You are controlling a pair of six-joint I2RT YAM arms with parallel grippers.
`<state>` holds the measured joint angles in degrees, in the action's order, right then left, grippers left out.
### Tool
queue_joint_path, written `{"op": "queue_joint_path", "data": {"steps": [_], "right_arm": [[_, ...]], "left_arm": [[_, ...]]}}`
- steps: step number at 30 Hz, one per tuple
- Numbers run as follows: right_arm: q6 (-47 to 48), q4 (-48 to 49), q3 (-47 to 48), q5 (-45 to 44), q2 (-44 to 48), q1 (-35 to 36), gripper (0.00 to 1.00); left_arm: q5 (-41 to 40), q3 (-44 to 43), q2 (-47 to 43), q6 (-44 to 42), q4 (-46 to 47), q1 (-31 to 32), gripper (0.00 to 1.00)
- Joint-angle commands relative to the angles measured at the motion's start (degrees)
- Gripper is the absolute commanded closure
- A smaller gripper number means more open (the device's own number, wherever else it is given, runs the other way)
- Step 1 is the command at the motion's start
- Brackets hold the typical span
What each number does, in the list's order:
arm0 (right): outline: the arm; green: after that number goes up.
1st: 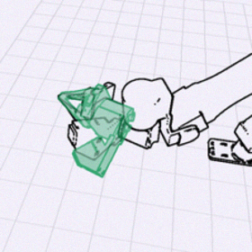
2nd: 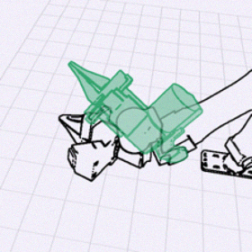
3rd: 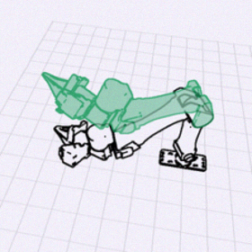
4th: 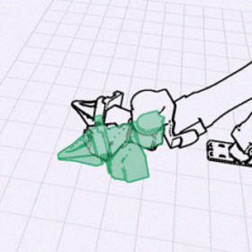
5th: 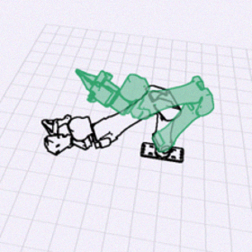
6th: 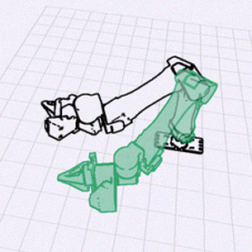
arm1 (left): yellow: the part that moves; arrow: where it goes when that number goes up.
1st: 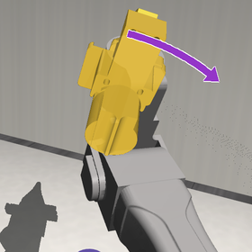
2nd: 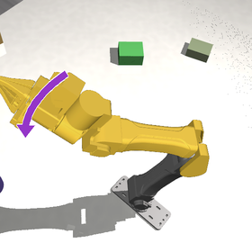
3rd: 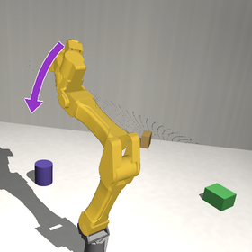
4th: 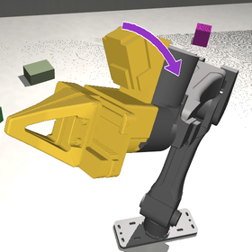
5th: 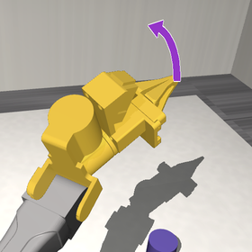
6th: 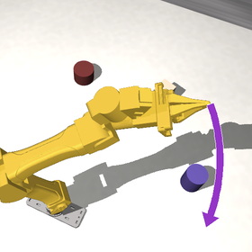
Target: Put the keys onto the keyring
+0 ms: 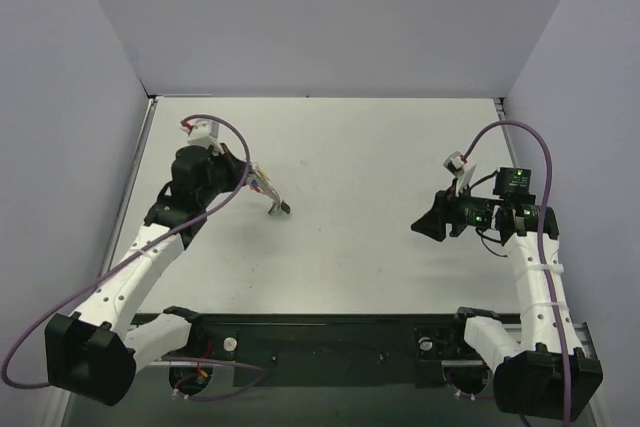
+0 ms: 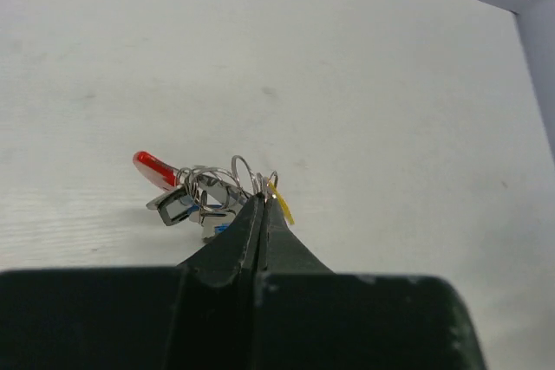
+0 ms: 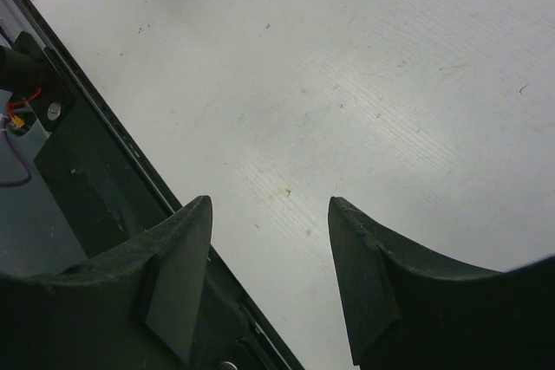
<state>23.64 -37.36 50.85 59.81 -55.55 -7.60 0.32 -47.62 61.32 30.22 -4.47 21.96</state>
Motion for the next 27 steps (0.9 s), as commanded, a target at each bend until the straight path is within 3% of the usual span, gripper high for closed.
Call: {"op": "queue_joint_path", "data": {"steps": [1,6,13,15,16,18,20,23,25,27], "right_arm": [[-1.3,4.1,-1.5,3.5,1.1,-0.6,0.49],[-0.3,4.5,-2.9,3.6,1.6,-0.6,0.48],[-0.4,4.6,-3.5,5.1,2.6,-2.4,0.48],[-0.4,4.5,-3.6,5.2,3.0,-3.0,0.48],[-0.4,4.5,-3.8,5.4,3.3,-3.6,0.48],[-0.3,4.5,-4.1,5.4,3.4,-4.2,0.48],[0.0,4.5,-4.2,5.2,3.4,-4.8,0.48],[0.3,4.5,-4.2,5.0,3.5,-5.8,0.48],[0.5,4.6,-4.3,4.6,3.6,-6.7,0.48],[0.0,4.6,-3.7,2.6,3.8,-7.3,0.48]], "left_arm": [[1.8,-6.1,2.6,-5.0,-10.4,-11.7,1.0],[1.4,-11.5,12.0,-8.2,-13.0,-20.2,1.0],[0.9,-16.6,26.4,-7.5,-11.5,-26.2,1.0],[-1.9,-19.5,28.3,-6.3,-14.2,-26.6,0.83],[-3.6,-21.1,28.2,-6.0,-15.3,-26.5,0.65],[-4.8,-20.5,24.5,-5.8,-13.4,-26.4,0.41],[-6.0,-17.9,18.2,-5.5,-10.4,-26.0,0.26],[-5.7,-12.6,6.1,-4.9,-8.1,-26.1,0.24],[-1.0,-9.5,-1.0,-2.5,-7.8,-26.3,0.22],[6.4,-5.0,-8.0,6.7,-7.0,-27.4,0.07]]}}
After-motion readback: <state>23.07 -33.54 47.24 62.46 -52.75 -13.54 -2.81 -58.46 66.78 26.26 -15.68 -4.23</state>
